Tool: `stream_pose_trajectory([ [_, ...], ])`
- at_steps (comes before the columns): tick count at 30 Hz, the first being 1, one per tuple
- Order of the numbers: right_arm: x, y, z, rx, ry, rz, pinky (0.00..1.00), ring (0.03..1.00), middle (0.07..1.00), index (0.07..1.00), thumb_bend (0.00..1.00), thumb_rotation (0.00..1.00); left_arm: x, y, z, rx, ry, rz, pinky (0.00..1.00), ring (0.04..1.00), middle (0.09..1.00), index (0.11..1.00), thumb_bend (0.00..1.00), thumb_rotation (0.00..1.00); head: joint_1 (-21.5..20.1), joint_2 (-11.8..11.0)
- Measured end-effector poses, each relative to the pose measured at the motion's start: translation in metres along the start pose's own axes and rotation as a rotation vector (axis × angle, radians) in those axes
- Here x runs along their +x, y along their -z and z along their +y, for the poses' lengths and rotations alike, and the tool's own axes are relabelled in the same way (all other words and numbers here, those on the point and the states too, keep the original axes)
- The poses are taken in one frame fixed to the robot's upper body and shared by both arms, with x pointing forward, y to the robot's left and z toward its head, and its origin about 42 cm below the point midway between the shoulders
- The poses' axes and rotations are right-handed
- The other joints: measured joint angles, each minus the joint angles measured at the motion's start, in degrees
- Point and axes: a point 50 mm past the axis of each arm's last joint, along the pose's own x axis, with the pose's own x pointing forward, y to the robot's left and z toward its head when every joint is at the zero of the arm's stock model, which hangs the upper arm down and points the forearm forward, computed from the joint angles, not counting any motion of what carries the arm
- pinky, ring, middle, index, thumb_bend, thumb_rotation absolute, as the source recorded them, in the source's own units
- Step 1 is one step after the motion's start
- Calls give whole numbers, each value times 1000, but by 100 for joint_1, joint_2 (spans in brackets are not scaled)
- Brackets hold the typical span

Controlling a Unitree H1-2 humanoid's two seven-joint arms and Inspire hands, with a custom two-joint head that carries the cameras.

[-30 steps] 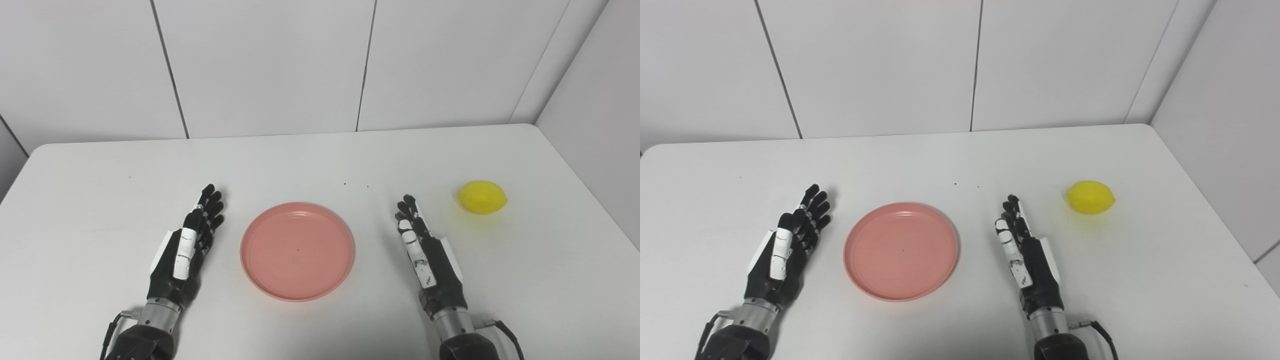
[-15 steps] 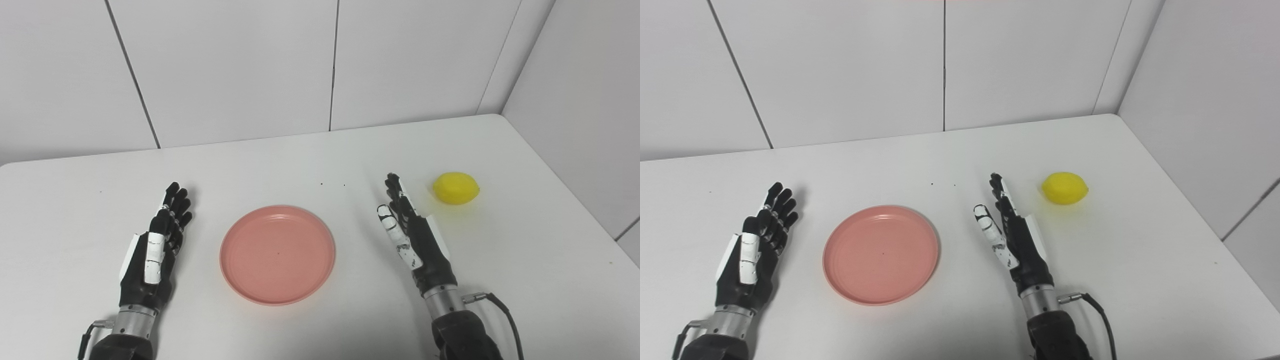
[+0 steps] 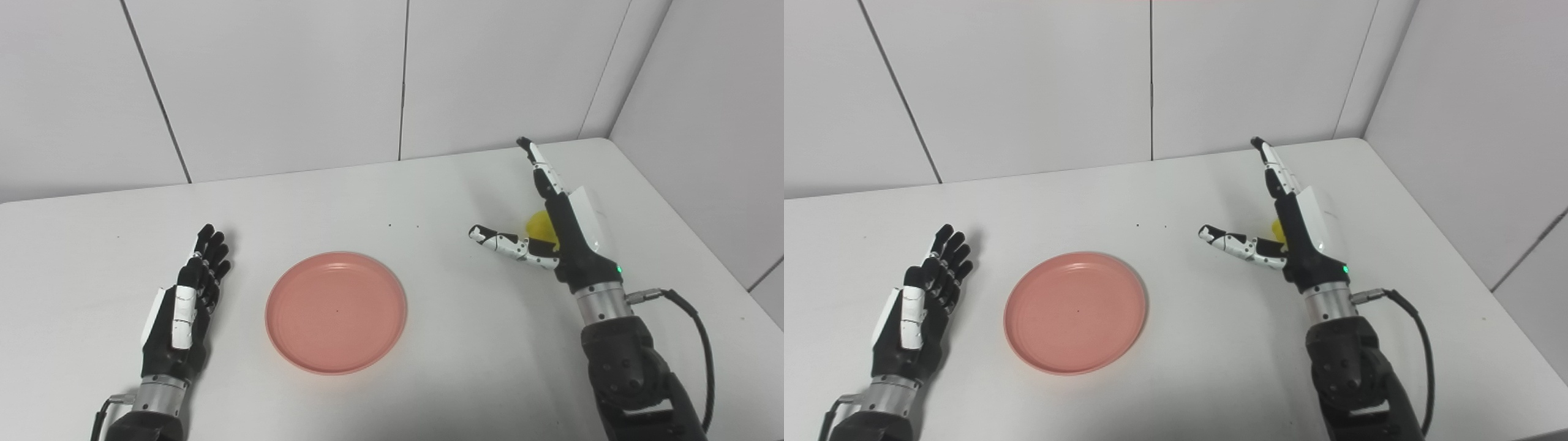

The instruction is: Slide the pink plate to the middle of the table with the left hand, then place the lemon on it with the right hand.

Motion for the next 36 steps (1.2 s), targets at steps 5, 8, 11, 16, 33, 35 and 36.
stream_pose_trajectory([
  [5, 10, 9, -9, -81, 9, 45, 793, 905, 940, 944, 808, 499, 0, -1, -1, 0, 2, -4, 1000, 1000, 1000, 1000, 822, 1000, 0, -9],
  [8, 17, 15, -15, -141, -7, 102, 777, 905, 943, 950, 837, 506, 0, -1, -1, 0, 2, -3, 1000, 1000, 1000, 1000, 828, 1000, 9, -9],
  [11, 27, 23, -23, -193, -11, 138, 785, 904, 934, 949, 845, 482, 0, -1, -1, 0, 2, -4, 1000, 1000, 1000, 1000, 825, 1000, -9, -26],
  [16, 36, 37, -29, -242, -35, 179, 785, 898, 926, 945, 858, 455, 0, -1, -1, 0, 3, -4, 1000, 1000, 1000, 1000, 830, 1000, 70, 0],
  [33, 43, 74, -27, -279, -179, 287, 764, 889, 921, 924, 907, 345, -2, -3, -2, 4, 2, -12, 1000, 1000, 1000, 1000, 824, 1000, 79, -18],
  [35, 42, 77, -26, -270, -201, 310, 758, 881, 916, 920, 918, 328, -3, -3, -2, 4, 1, -12, 1000, 1000, 1000, 1000, 822, 1000, 79, -18],
  [36, 42, 79, -25, -260, -208, 324, 749, 874, 912, 918, 922, 322, -3, -3, -2, 4, 1, -12, 1000, 1000, 1000, 1000, 822, 1000, 79, -9],
])
